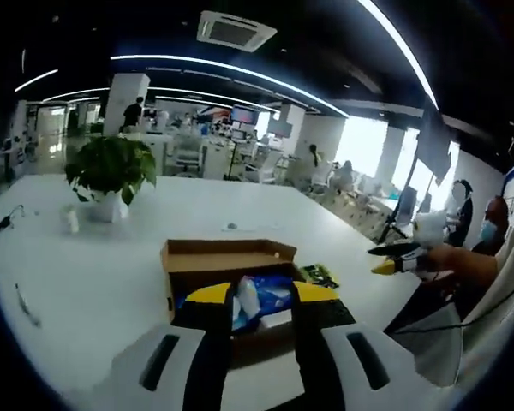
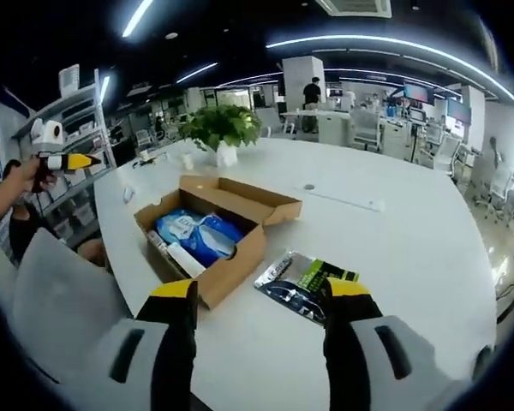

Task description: Operate the shoe box by opening the lid, removing the specified soft item, and placing it in the target area until the item is outside and the box remains undamaged.

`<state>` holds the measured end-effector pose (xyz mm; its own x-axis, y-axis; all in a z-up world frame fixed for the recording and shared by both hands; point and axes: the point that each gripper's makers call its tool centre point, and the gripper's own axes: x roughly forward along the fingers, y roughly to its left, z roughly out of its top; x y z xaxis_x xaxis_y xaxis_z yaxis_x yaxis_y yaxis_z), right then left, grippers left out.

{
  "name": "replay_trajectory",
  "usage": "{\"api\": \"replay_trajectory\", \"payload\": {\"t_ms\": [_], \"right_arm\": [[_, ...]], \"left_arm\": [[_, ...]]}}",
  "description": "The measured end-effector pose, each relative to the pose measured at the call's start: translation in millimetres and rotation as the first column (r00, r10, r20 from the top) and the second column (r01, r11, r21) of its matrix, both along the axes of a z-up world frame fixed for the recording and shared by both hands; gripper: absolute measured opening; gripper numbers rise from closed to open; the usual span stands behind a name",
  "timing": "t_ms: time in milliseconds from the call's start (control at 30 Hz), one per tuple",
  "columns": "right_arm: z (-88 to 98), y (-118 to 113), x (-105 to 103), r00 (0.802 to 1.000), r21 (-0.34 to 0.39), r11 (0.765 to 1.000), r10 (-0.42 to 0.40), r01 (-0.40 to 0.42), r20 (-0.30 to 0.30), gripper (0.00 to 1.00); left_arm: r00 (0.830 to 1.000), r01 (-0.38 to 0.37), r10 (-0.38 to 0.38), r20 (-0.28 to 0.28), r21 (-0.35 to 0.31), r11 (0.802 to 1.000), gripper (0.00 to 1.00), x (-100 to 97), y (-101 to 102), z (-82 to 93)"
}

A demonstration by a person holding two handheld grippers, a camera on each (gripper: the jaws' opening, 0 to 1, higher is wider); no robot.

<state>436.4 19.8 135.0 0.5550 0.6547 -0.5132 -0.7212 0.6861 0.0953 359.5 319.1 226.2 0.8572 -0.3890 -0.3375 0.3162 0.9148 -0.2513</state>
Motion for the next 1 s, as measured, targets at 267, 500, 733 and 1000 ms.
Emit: {"api": "replay_trajectory", "payload": {"t_ms": [267,500,733,1000], "right_arm": [[11.6,20,-10,0.999,0.022,0.998,0.053,-0.053,-0.011,0.55],[4.5,36,-15,0.995,-0.031,0.994,0.101,-0.102,-0.014,0.52],[4.6,50,-8,0.993,-0.029,0.992,0.12,-0.121,-0.016,0.48],[0.6,66,-2,0.985,-0.053,0.983,0.174,-0.174,-0.01,0.46]], "left_arm": [[0.999,0.014,-0.016,0.035,0.051,0.999,0.28,13.9,11,4.8],[0.997,0.07,-0.069,-0.018,0.124,0.99,0.27,21.9,11,-18.3],[0.99,0.124,-0.111,-0.083,0.159,0.98,0.26,38.0,1,-42.2],[0.985,0.146,-0.127,-0.116,0.17,0.975,0.25,60.4,-7,-63.2]]}}
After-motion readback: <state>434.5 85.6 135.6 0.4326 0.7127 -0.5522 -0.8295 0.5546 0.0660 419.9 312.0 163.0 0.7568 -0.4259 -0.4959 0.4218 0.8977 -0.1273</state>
